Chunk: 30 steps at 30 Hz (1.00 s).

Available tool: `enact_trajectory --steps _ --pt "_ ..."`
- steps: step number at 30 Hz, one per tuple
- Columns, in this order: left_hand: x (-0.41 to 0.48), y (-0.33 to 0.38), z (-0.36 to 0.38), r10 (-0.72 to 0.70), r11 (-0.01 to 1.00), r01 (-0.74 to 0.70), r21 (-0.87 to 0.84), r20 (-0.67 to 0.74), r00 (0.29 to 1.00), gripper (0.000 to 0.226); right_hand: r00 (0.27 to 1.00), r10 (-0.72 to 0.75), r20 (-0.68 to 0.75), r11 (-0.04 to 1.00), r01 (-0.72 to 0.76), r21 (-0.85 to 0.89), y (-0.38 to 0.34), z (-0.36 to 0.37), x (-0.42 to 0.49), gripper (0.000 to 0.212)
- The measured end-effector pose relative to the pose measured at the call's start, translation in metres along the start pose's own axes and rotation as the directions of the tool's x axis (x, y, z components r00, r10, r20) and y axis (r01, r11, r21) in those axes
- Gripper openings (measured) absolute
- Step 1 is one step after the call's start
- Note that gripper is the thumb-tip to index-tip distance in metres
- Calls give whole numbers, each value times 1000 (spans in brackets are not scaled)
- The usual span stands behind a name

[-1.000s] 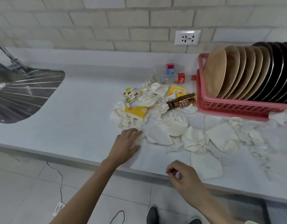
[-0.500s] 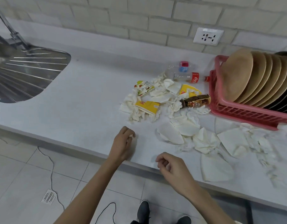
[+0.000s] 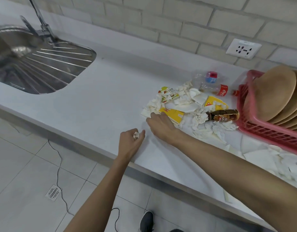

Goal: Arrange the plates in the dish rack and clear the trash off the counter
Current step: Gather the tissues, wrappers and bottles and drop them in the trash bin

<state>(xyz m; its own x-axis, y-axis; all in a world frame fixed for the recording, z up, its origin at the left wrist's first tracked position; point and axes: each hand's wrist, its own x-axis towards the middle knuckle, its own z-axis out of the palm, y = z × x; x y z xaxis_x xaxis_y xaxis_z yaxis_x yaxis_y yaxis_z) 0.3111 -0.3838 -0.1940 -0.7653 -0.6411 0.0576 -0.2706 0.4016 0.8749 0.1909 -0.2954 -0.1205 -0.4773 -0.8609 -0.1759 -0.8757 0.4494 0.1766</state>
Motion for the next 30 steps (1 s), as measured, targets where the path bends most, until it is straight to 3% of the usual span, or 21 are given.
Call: enact_trajectory --steps 3,6,8,10,12,14,17,19,21,27,30 --pt "3 -2 -1 -11 999 12 39 -25 1000 45 996 -56 73 996 61 -64 -4 0 2 26" --pt "4 -5 -2 16 997 -11 83 -59 998 30 991 -125 53 992 125 -6 -6 2 -4 24" --pt "5 -7 -3 11 997 -3 76 -97 995 22 991 -133 -18 981 134 143 -5 8 -11 21" --pt "5 -4 -3 6 1000 -2 26 -125 992 17 988 -56 -144 911 109 397 0 12 -25 16" --pt "4 -3 -4 15 1000 -17 -7 -138 990 12 969 82 -232 748 94 657 4 11 -46 8" --pt "4 -5 -5 -21 999 15 -42 -129 991 7 939 274 -206 487 49 872 1 12 -72 5" --pt "5 -4 -11 -130 975 110 -193 -92 987 10 870 487 73 -12 -77 997 -5 20 -105 11" --pt "4 6 -17 -207 918 172 -356 -61 976 14 837 513 190 -225 -83 971 -8 27 -122 10" --pt "1 16 -17 -256 853 239 -464 28 966 18 811 522 264 -381 -55 923 -8 30 -139 7" --pt "-23 33 8 -251 823 364 -436 297 921 16 742 457 491 -659 -89 747 -19 44 -183 29" --pt "-37 47 21 -235 794 431 -430 438 868 35 702 365 611 -816 -74 573 -31 53 -202 23"
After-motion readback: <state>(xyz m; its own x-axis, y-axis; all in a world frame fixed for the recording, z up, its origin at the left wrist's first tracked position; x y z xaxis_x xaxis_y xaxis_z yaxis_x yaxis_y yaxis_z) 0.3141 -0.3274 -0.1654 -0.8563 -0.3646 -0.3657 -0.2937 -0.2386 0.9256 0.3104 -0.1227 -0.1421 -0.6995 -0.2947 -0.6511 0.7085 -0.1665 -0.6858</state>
